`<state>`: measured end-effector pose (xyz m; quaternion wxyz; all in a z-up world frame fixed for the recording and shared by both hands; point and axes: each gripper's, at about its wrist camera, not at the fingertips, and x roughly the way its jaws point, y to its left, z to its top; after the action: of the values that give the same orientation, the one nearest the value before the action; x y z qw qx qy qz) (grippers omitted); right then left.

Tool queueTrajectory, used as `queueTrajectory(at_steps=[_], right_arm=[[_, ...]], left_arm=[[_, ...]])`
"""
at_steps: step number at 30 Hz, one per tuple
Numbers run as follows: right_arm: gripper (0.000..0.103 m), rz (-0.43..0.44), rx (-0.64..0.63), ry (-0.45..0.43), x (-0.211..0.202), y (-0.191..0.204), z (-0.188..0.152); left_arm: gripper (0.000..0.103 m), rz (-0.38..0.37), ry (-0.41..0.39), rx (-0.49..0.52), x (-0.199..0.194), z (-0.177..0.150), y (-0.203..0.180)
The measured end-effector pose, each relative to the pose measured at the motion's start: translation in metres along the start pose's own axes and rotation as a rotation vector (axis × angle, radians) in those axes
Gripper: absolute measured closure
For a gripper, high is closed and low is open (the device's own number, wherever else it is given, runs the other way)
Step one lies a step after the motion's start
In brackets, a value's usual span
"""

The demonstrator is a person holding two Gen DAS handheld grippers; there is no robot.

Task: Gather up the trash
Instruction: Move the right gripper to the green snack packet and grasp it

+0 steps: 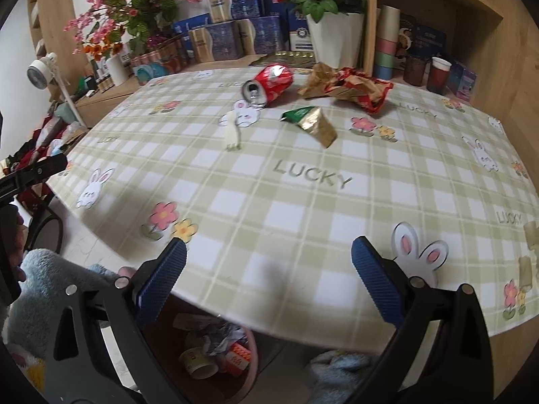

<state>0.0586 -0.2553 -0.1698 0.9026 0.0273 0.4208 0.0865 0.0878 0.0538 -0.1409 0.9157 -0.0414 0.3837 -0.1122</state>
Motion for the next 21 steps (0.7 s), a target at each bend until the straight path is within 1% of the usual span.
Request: queueTrajectory(at_steps=[1, 4, 9, 12, 14, 18, 21], right_arm=[[0.006, -0.023, -0.002, -0.005, 0.003, -0.004, 0.003], [0.006, -0.053, -0.004, -0.012, 0.012, -0.017, 0.013], [0.007, -0.051, 0.002, -0.029, 0.030, -0.039, 0.035], [0.007, -0.089, -0.005, -0.053, 0.045, -0.052, 0.054], [0.007, -0.097, -0.017, -0.068, 0.054, -0.057, 0.067], [0.007, -0.119, -0.092, -0.082, 0.078, -0.059, 0.097], [0.007, -0.102, -0.152, -0.058, 0.102, -0.057, 0.116]], left_arm=[[0.006, -0.002, 0.001, 0.004, 0.003, 0.002, -0.002], [0.006, -0.005, 0.013, 0.025, 0.017, 0.008, -0.008], [0.006, -0.002, 0.036, 0.047, 0.042, 0.019, -0.017], [0.006, -0.001, 0.041, 0.038, 0.054, 0.027, -0.019], [0.006, -0.004, 0.049, 0.031, 0.063, 0.032, -0.020], [0.006, -0.017, 0.061, 0.028, 0.077, 0.042, -0.025], [0.006, -0.025, 0.068, 0.027, 0.088, 0.048, -0.030]])
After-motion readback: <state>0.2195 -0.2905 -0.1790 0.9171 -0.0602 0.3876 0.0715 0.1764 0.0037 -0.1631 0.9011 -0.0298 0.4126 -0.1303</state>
